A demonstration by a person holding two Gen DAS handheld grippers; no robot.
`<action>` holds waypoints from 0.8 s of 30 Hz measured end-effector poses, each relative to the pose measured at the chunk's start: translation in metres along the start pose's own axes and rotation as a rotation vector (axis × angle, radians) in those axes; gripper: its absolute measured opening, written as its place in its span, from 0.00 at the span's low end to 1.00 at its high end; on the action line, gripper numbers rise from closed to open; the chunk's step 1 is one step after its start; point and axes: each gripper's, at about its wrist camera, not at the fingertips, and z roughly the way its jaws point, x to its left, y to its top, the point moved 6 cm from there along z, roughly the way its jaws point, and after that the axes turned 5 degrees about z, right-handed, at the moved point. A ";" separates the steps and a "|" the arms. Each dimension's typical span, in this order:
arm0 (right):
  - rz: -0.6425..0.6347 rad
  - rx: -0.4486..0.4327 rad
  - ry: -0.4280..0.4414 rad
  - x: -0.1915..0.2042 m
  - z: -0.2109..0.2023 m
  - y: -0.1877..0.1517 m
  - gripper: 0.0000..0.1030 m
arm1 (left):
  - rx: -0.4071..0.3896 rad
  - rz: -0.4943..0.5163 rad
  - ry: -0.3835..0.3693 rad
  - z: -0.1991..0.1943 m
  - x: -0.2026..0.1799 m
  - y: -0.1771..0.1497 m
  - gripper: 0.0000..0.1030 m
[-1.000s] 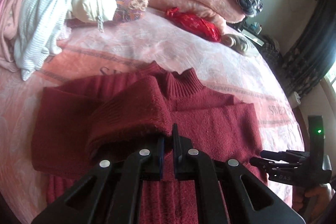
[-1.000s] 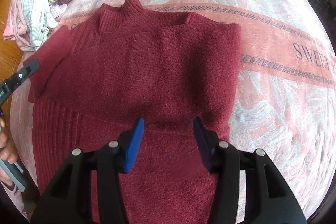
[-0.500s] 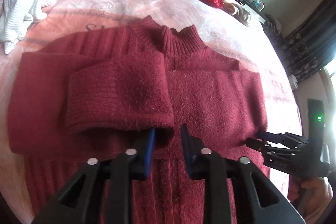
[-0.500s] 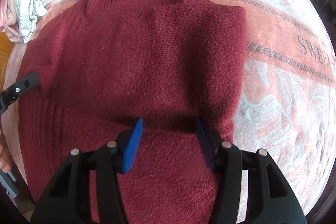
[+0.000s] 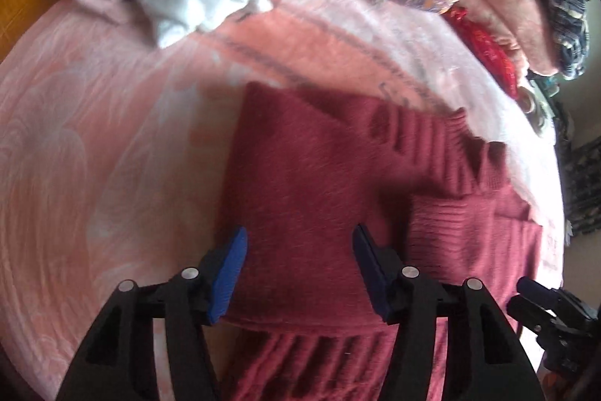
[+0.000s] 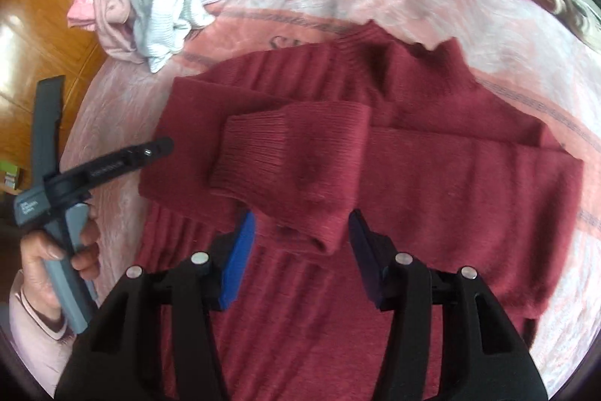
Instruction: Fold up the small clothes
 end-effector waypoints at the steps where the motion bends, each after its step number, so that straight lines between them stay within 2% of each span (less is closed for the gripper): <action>1: -0.004 0.007 -0.003 0.009 0.010 0.004 0.50 | 0.015 0.008 0.021 0.007 0.007 -0.005 0.53; 4: -0.001 0.018 -0.014 0.027 0.030 0.015 0.50 | 0.018 0.053 0.088 0.016 0.013 -0.013 0.58; 6: 0.006 0.025 -0.029 0.030 0.040 0.017 0.56 | 0.014 0.045 0.073 0.019 0.015 -0.015 0.59; 7: 0.003 0.029 -0.042 0.032 0.047 0.019 0.61 | 0.011 0.035 0.064 0.018 0.015 -0.016 0.59; 9: -0.012 0.043 -0.084 0.030 0.059 0.017 0.64 | 0.011 0.036 0.057 0.016 0.015 -0.015 0.59; 11: -0.044 0.025 -0.147 0.028 0.062 0.015 0.45 | 0.009 0.044 0.055 0.015 0.014 -0.014 0.59; 12: -0.057 0.014 -0.169 0.027 0.059 0.015 0.39 | 0.008 0.042 0.050 0.014 0.014 -0.014 0.59; 13: -0.051 0.003 -0.173 0.024 0.054 0.016 0.26 | 0.009 0.038 0.046 0.014 0.014 -0.014 0.59; 14: -0.027 -0.008 -0.148 0.019 0.047 0.017 0.19 | 0.010 0.032 0.045 0.012 0.015 -0.014 0.59; 19: 0.118 -0.064 -0.008 -0.028 -0.006 0.019 0.16 | -0.023 0.051 0.075 0.005 0.009 -0.008 0.58; 21: 0.166 -0.077 -0.008 -0.057 -0.027 0.016 0.16 | -0.037 0.071 0.075 0.000 0.003 -0.007 0.58; 24: 0.232 -0.070 -0.061 -0.106 -0.045 0.004 0.19 | -0.046 0.090 0.065 -0.002 -0.012 -0.005 0.58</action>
